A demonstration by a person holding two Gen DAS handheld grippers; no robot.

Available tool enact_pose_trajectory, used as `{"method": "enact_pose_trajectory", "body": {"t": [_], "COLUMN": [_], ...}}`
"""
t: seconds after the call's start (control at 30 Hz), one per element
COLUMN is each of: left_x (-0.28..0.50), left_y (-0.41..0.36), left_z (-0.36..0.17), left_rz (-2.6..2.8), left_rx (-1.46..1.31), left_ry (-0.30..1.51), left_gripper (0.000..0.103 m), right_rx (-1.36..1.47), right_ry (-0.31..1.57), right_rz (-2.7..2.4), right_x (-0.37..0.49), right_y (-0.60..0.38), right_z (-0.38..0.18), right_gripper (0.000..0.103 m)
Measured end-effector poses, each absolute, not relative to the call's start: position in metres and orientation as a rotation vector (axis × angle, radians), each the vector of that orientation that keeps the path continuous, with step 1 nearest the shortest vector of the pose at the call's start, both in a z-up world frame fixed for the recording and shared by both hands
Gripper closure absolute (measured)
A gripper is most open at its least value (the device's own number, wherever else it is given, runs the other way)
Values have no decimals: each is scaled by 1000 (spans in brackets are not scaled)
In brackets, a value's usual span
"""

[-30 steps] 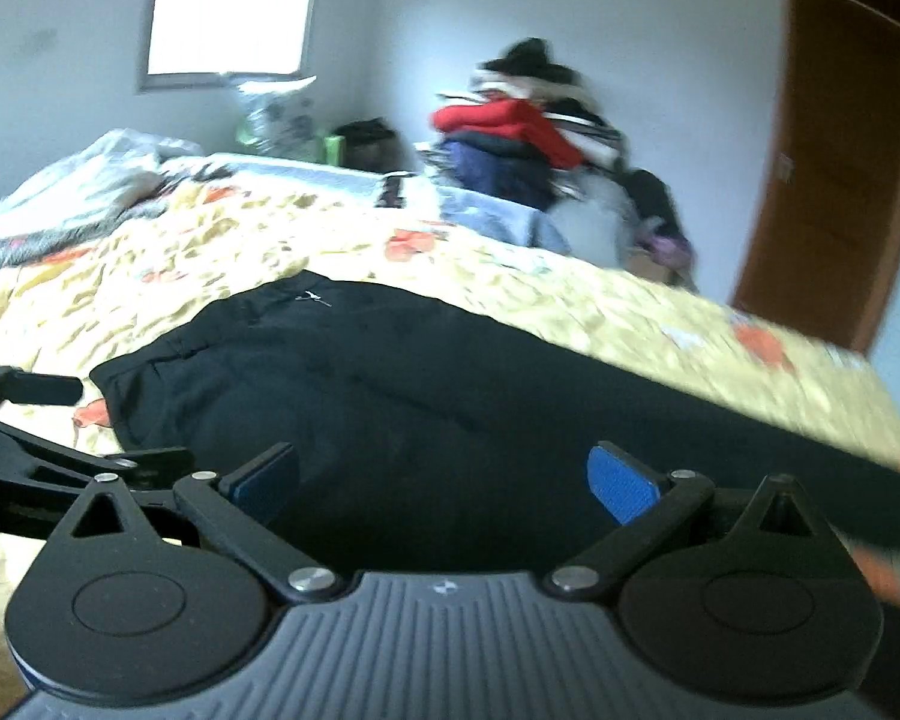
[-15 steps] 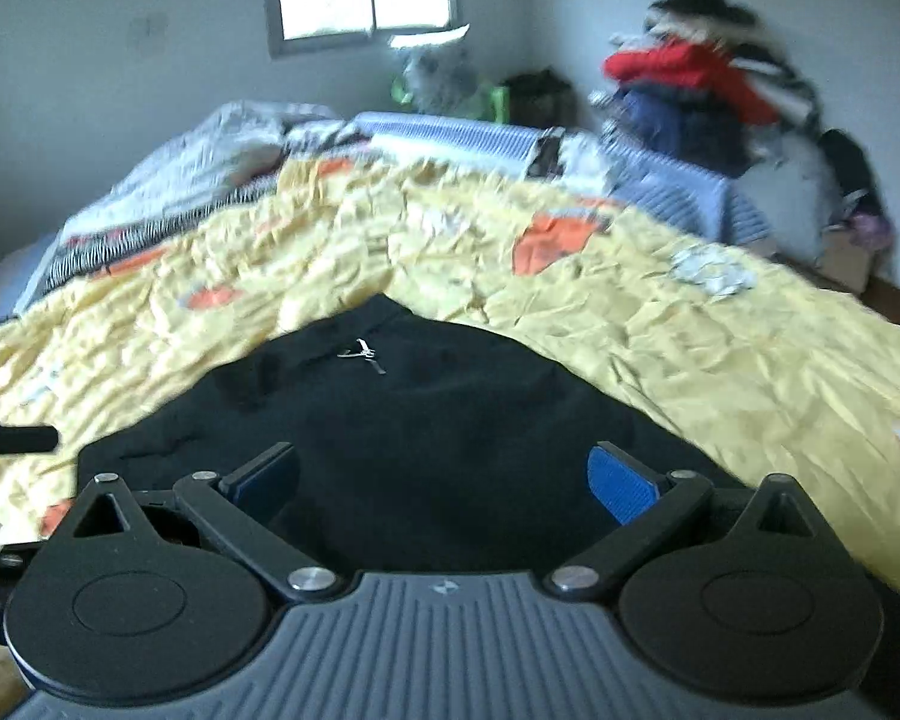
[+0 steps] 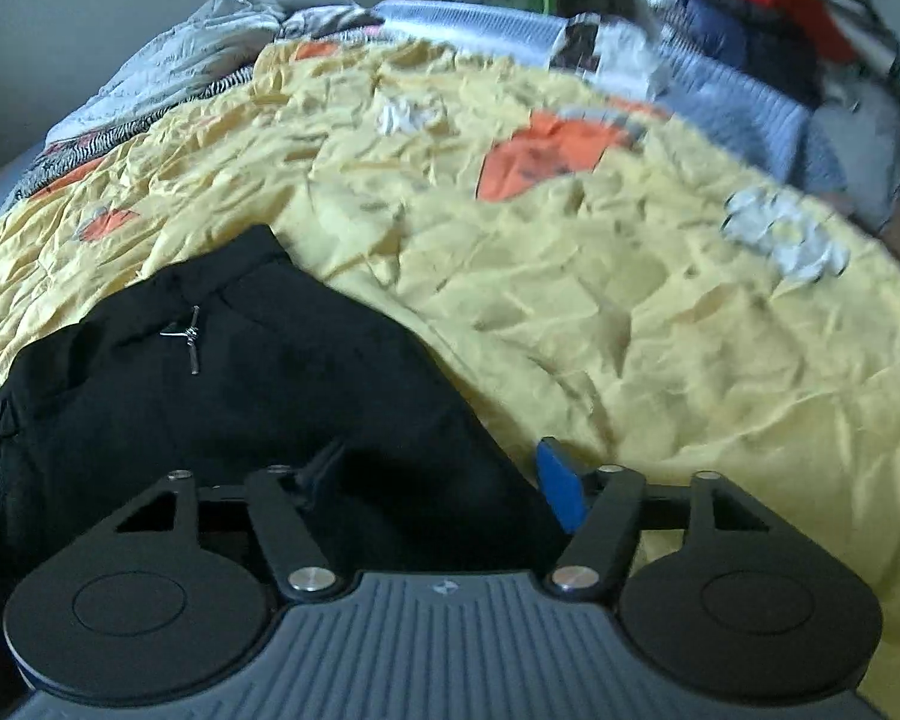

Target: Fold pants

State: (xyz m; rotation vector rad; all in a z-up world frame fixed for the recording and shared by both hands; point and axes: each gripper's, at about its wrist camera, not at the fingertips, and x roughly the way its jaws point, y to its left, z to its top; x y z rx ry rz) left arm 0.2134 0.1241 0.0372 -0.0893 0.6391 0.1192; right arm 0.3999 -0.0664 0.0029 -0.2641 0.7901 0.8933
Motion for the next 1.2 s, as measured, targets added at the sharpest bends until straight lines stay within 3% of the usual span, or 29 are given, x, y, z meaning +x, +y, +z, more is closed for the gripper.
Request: {"method": "enact_pose_trajectory", "body": {"t": [0.03, 0.1, 0.37, 0.63, 0.7, 0.73, 0.77, 0.83, 0.87, 1.2], "left_x": [220, 233, 270, 297, 292, 287, 281, 265, 252, 120], "left_y": [125, 128, 167, 179, 181, 182, 184, 189, 192, 210], "left_z": [38, 38, 45, 46, 43, 41, 39, 33, 30, 19], "left_rz": [121, 138, 164, 133, 125, 128, 125, 95, 91, 109], "left_rx": [-99, -118, -467, -574, -590, -599, -610, -651, -662, -645], "left_ry": [642, 650, 679, 707, 707, 709, 717, 720, 704, 675], "left_gripper": [0, 0, 0, 2, 13, 28, 51, 86, 93, 94], "right_rx": [-252, -290, -666, -846, -848, -844, -842, -827, -814, -738], "right_ry": [787, 746, 412, 289, 292, 293, 294, 302, 308, 355], "right_rz": [908, 900, 905, 966, 975, 975, 976, 973, 973, 1057], "right_x": [400, 391, 270, 184, 175, 171, 168, 161, 159, 100], "right_y": [-67, -66, -49, -45, -44, -44, -43, -44, -44, -40], "right_z": [5, 9, 28, 28, 25, 24, 22, 21, 21, 21], "right_gripper": [86, 95, 97, 97, 97, 97, 97, 97, 97, 98]}}
